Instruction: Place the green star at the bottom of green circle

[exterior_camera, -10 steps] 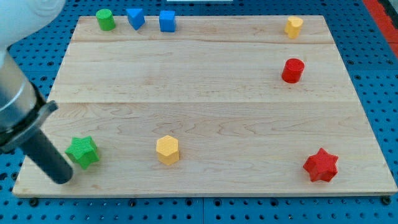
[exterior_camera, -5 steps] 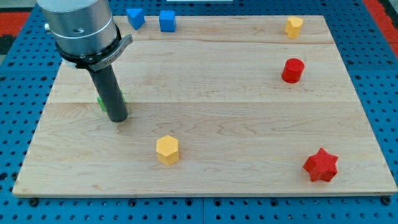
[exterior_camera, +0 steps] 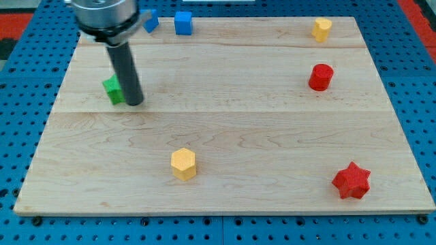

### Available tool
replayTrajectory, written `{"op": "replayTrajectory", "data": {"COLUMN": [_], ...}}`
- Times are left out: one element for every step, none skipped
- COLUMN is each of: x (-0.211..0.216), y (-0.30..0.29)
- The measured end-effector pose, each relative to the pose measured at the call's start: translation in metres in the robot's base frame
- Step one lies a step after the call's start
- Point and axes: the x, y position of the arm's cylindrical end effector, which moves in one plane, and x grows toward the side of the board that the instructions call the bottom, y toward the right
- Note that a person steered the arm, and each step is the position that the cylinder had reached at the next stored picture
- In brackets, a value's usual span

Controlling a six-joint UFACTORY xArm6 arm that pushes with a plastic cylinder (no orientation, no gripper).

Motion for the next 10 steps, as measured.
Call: {"op": "replayTrajectory", "data": {"x": [-0.018,-0.049,-0.049,-0.020,-0.038,-0.074,-0.093,-0.087,-0.078,-0.108], "y": [-0.022,-0.027,-0.038,-0.043,-0.085,-0.051,0.009,0.006,-0.029,-0.082]}}
